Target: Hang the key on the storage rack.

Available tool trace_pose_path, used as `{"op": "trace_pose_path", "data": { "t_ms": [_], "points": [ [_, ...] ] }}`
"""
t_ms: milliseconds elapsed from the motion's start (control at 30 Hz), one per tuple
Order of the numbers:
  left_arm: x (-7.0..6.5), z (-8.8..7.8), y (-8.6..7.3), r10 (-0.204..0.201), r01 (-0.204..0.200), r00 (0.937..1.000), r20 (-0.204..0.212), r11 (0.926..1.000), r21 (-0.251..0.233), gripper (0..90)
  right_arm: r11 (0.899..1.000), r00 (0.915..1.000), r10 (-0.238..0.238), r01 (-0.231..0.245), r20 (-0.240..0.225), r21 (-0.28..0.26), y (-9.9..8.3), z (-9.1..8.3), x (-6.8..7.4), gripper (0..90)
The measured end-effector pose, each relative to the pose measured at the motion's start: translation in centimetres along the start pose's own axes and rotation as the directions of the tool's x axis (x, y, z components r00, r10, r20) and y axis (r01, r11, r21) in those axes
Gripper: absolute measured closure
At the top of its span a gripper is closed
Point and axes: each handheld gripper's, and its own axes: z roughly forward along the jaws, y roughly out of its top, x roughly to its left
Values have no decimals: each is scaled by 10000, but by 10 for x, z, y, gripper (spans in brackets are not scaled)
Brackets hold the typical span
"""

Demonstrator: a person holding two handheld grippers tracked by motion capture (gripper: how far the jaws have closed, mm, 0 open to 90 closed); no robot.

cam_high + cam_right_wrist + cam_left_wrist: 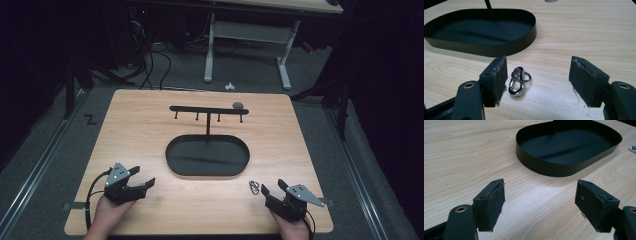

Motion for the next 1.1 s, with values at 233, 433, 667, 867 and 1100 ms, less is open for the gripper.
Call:
{"op": "trace_pose_path", "data": {
  "t_ms": [233,433,667,867,1100],
  "points": [
    [-2,2,1,54,-53,9998,175,10000,-57,238,10000,10000,50,-50,79,-3,-1,-1,-1,310],
    [-3,2,2,93,-92,9999,108,9999,-93,226,9998,9997,174,-173,155,-35,0,-2,-2,310],
    [-2,1,2,86,-87,9999,-113,9999,-87,161,9999,9997,123,-123,212,-18,0,-2,-2,311],
    [-5,5,3,222,-218,9994,-276,9996,178,61,10000,9996,-22,23,284,-54,0,-4,-1,310],
    [-8,3,7,722,-706,9956,-597,9971,284,7,10000,9985,-35,37,541,-32,1,-2,1,311]
  ]
}}
